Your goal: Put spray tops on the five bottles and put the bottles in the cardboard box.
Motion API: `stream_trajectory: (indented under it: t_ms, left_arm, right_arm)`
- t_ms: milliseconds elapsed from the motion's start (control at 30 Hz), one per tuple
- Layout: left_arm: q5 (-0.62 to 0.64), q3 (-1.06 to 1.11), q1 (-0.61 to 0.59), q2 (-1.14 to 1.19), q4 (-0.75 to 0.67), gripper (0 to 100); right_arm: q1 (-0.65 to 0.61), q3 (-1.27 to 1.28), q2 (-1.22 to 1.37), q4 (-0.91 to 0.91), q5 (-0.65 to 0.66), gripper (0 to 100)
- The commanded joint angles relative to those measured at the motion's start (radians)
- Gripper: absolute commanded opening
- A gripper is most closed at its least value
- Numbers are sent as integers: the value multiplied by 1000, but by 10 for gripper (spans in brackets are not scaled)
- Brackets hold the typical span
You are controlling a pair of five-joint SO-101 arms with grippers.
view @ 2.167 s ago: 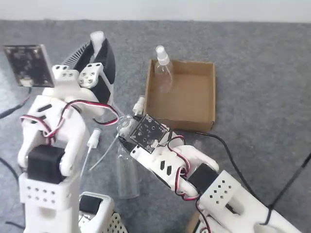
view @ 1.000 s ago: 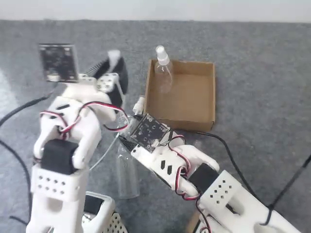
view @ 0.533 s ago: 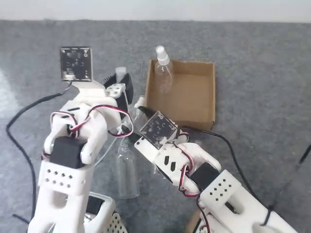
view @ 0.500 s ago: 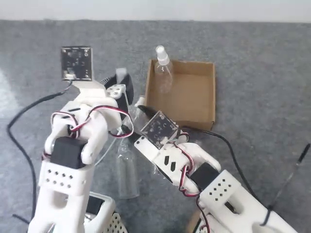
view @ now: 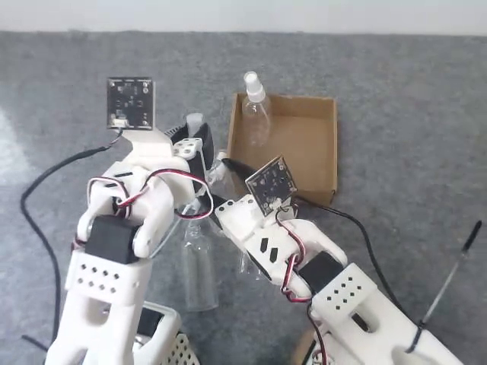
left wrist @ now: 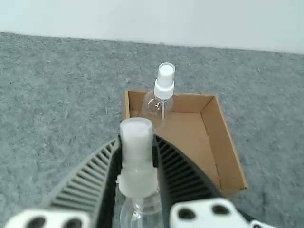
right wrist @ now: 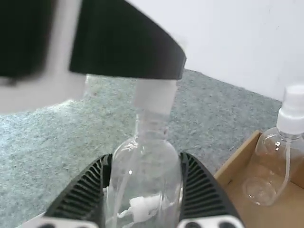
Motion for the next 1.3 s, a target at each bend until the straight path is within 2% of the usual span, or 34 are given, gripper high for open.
stream_trajectory:
  t_ms: [0, 167, 500, 700, 933, 1133, 1267]
  left_arm:
    - [-3, -4, 6, 3, 29, 12]
    - [-5, -28, 77, 8, 28, 12]
    - [-38, 15, 104, 9, 31, 12]
    - [-95, -1, 147, 12, 57, 13]
    - [-87, 1, 140, 6, 104, 13]
    - [-91, 12, 138, 5, 106, 103]
    - [-95, -10, 138, 3, 101, 112]
  right_arm:
    - [51, -35, -15, -36, -12, 6]
    - [58, -32, -16, -33, -12, 6]
    - [50, -29, -24, -28, -11, 6]
    - [56, -5, -25, -58, 89, 6]
    - [59, 20, -25, -117, 91, 6]
    - [73, 17, -27, -124, 91, 6]
    - [96, 17, -27, -124, 91, 6]
